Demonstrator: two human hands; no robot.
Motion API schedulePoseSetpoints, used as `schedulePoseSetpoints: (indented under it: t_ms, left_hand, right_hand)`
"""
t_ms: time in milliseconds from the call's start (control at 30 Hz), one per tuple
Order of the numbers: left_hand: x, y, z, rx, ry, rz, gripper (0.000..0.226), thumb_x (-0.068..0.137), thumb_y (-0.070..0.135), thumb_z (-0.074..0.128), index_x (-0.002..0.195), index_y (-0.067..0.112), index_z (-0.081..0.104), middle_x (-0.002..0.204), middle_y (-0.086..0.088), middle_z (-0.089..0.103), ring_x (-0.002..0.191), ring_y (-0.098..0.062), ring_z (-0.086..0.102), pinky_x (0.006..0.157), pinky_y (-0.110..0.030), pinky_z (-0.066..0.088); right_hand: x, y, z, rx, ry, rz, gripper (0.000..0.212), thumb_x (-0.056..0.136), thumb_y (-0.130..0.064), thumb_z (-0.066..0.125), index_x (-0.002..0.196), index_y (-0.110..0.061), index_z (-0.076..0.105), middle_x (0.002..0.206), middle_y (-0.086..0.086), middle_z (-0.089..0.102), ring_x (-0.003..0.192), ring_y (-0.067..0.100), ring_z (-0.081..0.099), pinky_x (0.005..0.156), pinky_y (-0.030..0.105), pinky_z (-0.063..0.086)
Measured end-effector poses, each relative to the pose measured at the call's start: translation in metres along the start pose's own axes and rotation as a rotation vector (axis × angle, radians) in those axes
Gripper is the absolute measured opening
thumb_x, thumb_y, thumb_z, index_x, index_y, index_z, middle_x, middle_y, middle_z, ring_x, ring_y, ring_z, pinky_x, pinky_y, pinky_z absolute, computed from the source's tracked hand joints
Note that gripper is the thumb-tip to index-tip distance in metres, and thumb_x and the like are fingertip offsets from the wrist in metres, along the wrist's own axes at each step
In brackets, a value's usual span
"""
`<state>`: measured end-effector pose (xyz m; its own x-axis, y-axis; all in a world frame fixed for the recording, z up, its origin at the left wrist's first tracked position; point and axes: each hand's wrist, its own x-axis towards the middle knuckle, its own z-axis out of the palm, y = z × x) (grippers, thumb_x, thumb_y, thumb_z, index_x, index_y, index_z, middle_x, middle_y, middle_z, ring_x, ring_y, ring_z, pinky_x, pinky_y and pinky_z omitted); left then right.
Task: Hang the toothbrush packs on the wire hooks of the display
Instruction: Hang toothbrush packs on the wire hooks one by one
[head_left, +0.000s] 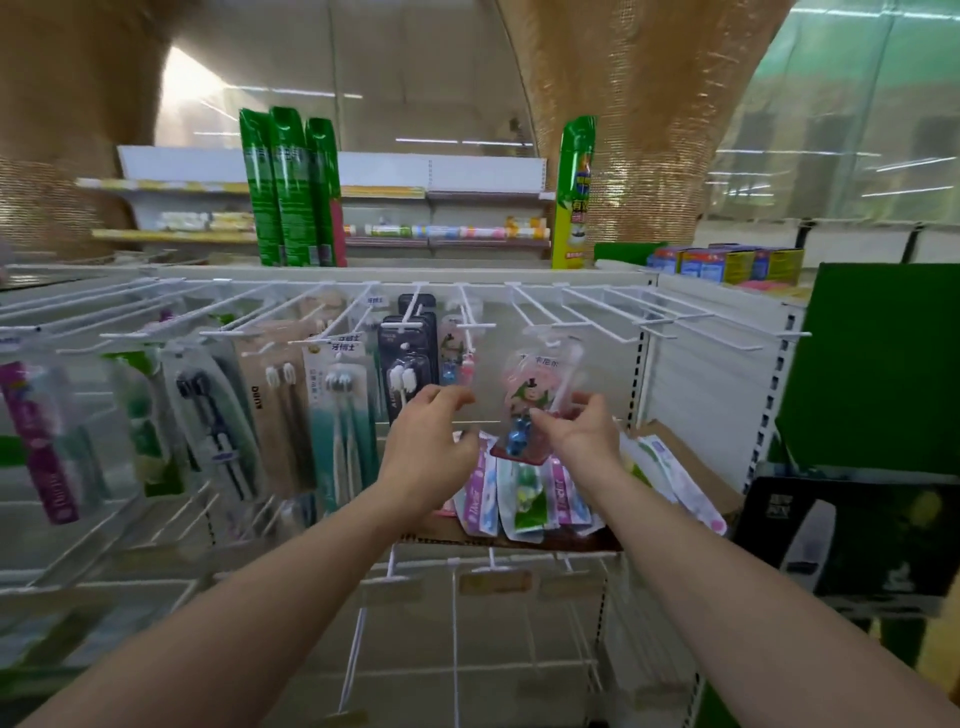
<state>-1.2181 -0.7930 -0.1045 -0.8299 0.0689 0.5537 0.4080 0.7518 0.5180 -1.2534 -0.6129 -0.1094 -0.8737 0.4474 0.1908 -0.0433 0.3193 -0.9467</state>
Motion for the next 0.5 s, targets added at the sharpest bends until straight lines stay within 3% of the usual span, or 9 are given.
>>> schedulePoseSetpoints:
  t_ms: [100, 300, 500]
  left_hand:
    - [0.003, 0.002, 0.01, -0.016, 0.032, -0.082, 0.039, 0.094, 0.022, 0.066, 0.133, 0.022, 0.063, 0.115, 0.008, 0.054, 0.1, -0.014, 0.053, 0.086, -0.028, 0.042]
    - [0.01, 0.003, 0.018, -0.019, 0.044, -0.149, 0.035, 0.095, 0.023, 0.066, 0.13, 0.025, 0.063, 0.116, 0.009, 0.055, 0.102, -0.014, 0.054, 0.089, -0.03, 0.045]
    - [0.015, 0.004, 0.019, -0.034, 0.034, -0.133, 0.036, 0.096, 0.021, 0.063, 0.132, 0.023, 0.061, 0.116, 0.008, 0.053, 0.1, -0.012, 0.051, 0.086, -0.026, 0.039]
  right_hand:
    - [0.008, 0.004, 0.002, 0.009, -0.007, -0.024, 0.044, 0.076, -0.033, 0.087, 0.102, -0.018, 0.055, 0.1, 0.001, 0.067, 0.093, 0.025, 0.066, 0.089, 0.043, 0.056]
    - [0.012, 0.009, -0.003, 0.117, -0.004, -0.054, 0.017, 0.089, -0.02, 0.076, 0.101, -0.021, 0.063, 0.1, -0.001, 0.071, 0.087, 0.017, 0.067, 0.088, 0.041, 0.059]
    - [-0.002, 0.012, -0.006, 0.28, -0.011, -0.106, 0.019, 0.092, -0.005, 0.07, 0.095, -0.022, 0.062, 0.1, 0.001, 0.07, 0.093, 0.023, 0.071, 0.08, 0.049, 0.062]
